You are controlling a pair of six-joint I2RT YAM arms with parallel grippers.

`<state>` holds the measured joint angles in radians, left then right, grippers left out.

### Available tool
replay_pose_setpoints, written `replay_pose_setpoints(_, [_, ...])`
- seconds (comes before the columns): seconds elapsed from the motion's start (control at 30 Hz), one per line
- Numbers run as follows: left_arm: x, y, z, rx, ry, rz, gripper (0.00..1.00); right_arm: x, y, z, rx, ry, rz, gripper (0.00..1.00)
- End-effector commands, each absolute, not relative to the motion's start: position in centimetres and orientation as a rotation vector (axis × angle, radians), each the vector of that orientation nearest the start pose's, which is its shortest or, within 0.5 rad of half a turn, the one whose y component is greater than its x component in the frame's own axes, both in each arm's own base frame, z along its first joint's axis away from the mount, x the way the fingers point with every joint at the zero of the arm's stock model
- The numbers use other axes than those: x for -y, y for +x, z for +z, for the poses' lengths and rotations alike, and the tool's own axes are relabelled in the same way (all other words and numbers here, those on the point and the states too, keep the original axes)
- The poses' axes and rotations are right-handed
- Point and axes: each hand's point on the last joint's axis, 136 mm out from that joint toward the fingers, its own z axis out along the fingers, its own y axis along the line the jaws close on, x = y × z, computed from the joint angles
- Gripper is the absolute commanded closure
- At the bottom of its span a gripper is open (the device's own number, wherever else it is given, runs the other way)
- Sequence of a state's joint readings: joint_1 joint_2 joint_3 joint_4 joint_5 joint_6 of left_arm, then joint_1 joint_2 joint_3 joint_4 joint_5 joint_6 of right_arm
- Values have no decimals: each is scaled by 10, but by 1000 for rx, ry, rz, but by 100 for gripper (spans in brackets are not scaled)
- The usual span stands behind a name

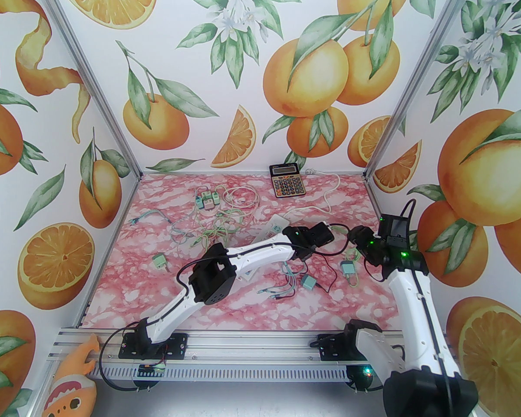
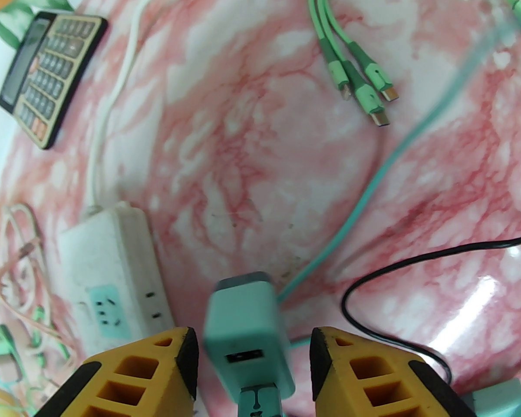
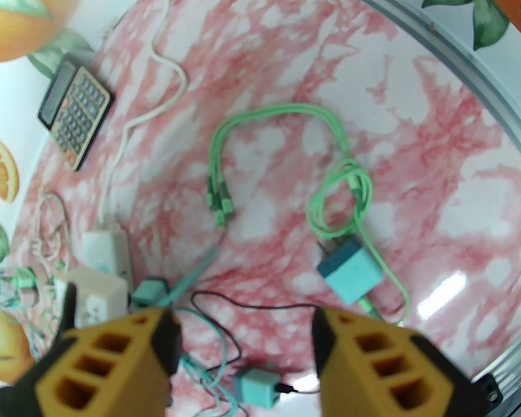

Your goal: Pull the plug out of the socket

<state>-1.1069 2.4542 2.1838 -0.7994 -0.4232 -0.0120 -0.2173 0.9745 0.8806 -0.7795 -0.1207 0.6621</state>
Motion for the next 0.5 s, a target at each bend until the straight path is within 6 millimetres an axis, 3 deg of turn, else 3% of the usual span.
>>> replay_pose_setpoints(0.0, [509, 304, 102, -2203, 1196, -47, 45, 31, 287, 184, -2245, 967, 429, 40])
replay_pose_setpoints(0.23, [507, 288, 141, -2205, 1165, -197, 30, 18, 302, 189, -2249, 908, 514, 38])
replay_pose_setpoints(0.47, [468, 300, 179, -2233, 995, -261, 12, -12, 317, 188, -2303, 787, 549, 36])
